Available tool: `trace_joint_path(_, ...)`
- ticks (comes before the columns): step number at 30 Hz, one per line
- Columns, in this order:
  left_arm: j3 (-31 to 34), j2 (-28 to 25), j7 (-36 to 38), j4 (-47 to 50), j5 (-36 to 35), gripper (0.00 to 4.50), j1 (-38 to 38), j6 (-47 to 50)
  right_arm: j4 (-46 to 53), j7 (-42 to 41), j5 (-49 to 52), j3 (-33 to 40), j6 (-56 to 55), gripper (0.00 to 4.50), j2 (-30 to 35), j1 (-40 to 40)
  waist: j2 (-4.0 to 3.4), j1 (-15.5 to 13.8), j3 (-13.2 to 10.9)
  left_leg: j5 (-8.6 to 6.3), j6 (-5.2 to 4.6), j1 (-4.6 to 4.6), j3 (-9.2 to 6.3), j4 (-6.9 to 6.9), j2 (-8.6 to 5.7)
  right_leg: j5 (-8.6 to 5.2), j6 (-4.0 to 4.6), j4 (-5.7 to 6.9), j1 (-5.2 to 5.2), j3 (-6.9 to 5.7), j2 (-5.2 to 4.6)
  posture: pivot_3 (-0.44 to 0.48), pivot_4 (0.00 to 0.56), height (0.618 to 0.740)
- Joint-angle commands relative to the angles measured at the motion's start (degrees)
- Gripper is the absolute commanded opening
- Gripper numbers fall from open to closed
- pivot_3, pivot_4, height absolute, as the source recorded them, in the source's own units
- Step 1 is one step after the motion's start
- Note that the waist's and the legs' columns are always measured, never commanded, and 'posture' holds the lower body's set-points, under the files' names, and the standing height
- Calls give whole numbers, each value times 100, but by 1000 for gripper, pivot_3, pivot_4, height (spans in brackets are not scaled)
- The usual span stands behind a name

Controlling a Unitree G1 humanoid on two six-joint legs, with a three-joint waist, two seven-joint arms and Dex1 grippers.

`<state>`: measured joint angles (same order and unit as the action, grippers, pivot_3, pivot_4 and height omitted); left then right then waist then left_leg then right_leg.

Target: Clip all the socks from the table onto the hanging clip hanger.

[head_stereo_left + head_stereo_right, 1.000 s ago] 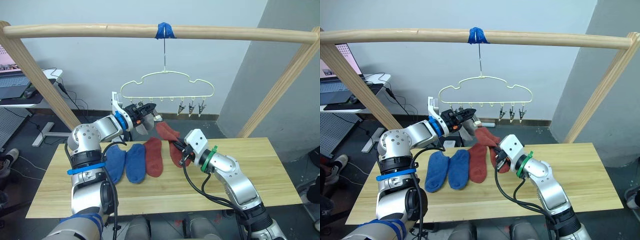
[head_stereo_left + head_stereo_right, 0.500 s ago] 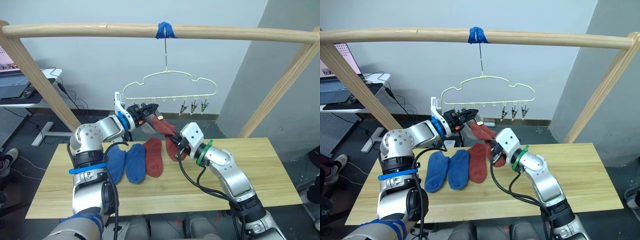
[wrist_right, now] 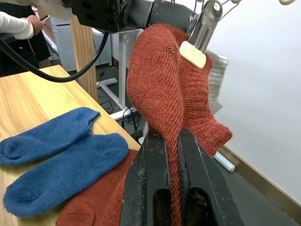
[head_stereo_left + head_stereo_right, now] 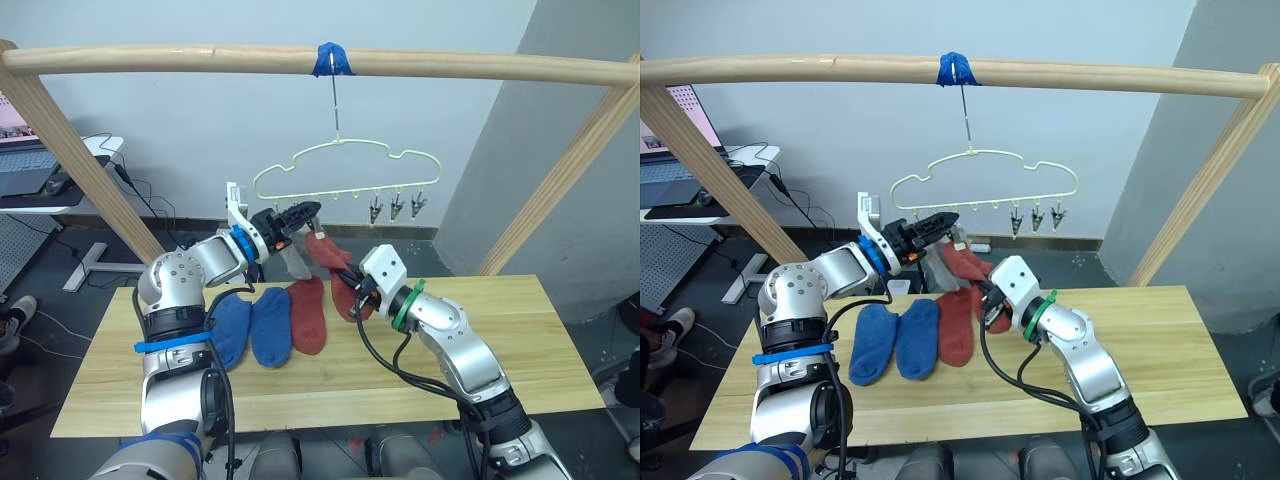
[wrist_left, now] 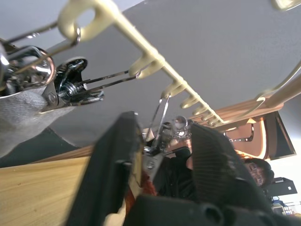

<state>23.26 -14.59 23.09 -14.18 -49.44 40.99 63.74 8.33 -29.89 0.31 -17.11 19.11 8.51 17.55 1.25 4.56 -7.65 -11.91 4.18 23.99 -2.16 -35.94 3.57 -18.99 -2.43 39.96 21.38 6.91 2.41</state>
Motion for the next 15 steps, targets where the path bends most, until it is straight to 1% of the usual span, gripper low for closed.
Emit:
trace_joint_path(1, 3, -125, 98, 256, -162, 3636, -20, 89, -23, 54, 39, -7, -180, 0, -100, 203, 0, 3, 0, 0, 0, 0, 0, 0, 0, 0, 0, 0, 0, 0, 0, -7, 119, 740)
trace_joint_path(4, -40, -256, 121, 456, -145, 4480, -134, 175, -62, 60, 131, 51, -135, 0, -180, 219, 0, 4, 0, 0, 0, 0, 0, 1, 1, 0, 0, 0, 1, 0, 0, -7, 117, 740)
trace_joint_path(8, -53, -327, 64, 571, -137, 4480, -211, 236, -78, 54, 218, 98, -79, 0, -239, 217, 0, 5, 0, 0, 1, 1, -2, 4, 1, 0, 0, -1, 2, -1, -1, -7, 115, 740)
trace_joint_path(10, 99, -350, 32, 631, -320, 4500, -252, 419, -87, 24, 332, 136, 11, 559, -285, 204, 0, 2, 0, 0, 1, 2, -2, 3, 0, 0, 0, -1, 2, -2, -2, -7, 115, 740)
trace_joint_path(11, 39, -479, 95, 772, -313, 4500, -358, 506, -126, 31, 437, 244, 96, 776, -311, 205, 0, 3, 0, 0, 1, 2, -2, 3, 0, 0, 0, -1, 1, -3, -3, -2, 111, 740)
trace_joint_path(13, -145, -832, 315, 1166, -291, 4500, -657, 658, -103, 96, 650, 474, 319, 1437, -339, 158, 0, 23, 0, 0, 1, 2, -1, 3, -1, 0, 0, -1, 1, -1, -5, -2, 111, 740)
trace_joint_path(14, -137, -918, 384, 1401, -365, 4500, -796, 672, -42, 82, 728, 562, 427, 1815, -286, 83, 0, 34, 0, 0, 1, 1, 1, 4, 1, 0, 1, 0, 4, 2, -5, 3, 111, 740)
trace_joint_path(15, -283, -1050, 430, 1623, -301, 4500, -945, 666, 66, 15, 778, 610, 509, 2238, -170, -50, 0, 20, 0, 0, 1, 1, 1, 7, 1, 0, 1, 0, 4, 2, -5, 7, 110, 740)
